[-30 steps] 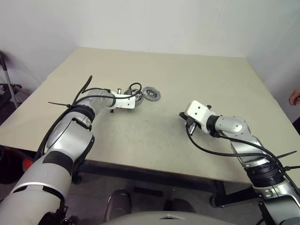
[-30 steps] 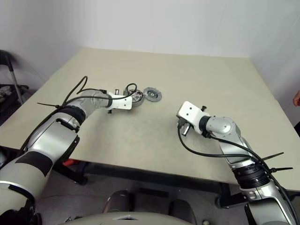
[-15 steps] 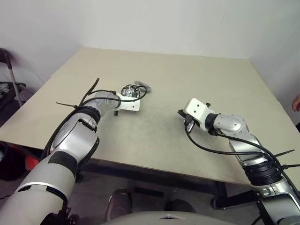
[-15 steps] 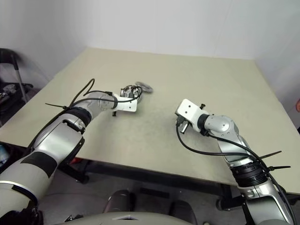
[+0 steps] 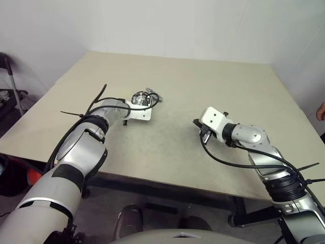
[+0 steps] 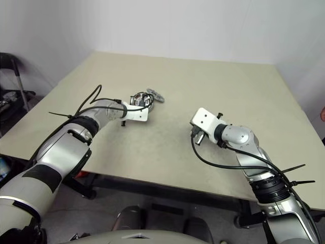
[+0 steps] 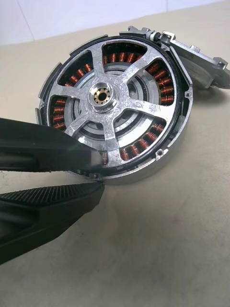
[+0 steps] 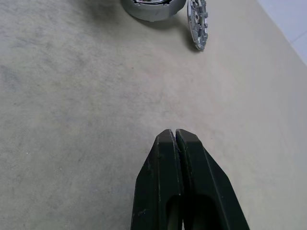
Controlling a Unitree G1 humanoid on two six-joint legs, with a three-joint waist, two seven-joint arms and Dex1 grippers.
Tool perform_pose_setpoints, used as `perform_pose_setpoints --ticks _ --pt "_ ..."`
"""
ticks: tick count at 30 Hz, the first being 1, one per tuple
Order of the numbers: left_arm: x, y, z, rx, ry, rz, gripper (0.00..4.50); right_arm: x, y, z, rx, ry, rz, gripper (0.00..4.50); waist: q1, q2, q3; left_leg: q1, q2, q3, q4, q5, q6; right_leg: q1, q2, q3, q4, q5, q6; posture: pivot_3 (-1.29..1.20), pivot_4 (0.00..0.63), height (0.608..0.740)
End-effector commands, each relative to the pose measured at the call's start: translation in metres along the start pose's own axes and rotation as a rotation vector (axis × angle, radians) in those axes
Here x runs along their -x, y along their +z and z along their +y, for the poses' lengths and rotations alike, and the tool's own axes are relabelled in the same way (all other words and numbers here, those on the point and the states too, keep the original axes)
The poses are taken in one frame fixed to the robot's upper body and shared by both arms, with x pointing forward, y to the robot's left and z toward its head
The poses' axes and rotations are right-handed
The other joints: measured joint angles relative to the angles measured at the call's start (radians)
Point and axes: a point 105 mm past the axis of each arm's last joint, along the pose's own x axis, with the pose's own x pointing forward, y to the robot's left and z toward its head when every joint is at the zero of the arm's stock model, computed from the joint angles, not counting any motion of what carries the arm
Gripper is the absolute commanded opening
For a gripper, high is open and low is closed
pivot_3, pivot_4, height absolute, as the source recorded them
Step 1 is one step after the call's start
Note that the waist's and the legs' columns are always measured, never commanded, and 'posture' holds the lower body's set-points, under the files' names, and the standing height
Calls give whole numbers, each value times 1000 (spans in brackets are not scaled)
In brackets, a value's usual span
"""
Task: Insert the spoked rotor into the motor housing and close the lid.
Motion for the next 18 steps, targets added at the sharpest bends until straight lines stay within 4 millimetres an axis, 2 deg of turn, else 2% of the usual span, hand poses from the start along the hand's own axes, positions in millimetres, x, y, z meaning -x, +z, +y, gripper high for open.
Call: perform_pose_setpoints --ticks 1,4,8,10,13,18 --pt "4 -6 10 -18 64 23 129 2 9 -10 32 -36 -30 0 0 0 0 0 0 0 0 0 0 0 0 0 0 0 0 0 0 740" --pt "6 -3 21 -33 118 18 129 1 10 -10 31 -34 -30 0 -1 0 0 0 0 0 0 0 0 -1 0 0 0 0 0 0 0 740" --pt "11 16 47 -68 206 -39 129 0 6 -9 35 -33 -19 0 0 -1 1 -4 0 0 0 0 0 -5 0 0 0 0 0 0 0 740" --pt "13 22 52 -82 218 -61 129 0 6 -8 34 -32 -18 0 1 -1 1 -10 0 0 0 0 0 -10 0 0 0 0 0 0 0 740" --pt "16 42 61 -114 225 -144 129 0 5 -7 33 -29 -17 0 1 -2 1 -18 -1 0 3 0 1 -18 0 0 3 3 4 0 0 740" --pt "26 84 70 -147 195 -338 129 5 1 -12 30 -42 0 0 3 -3 2 -19 0 -1 2 -1 2 -20 0 -1 5 3 4 0 0 740"
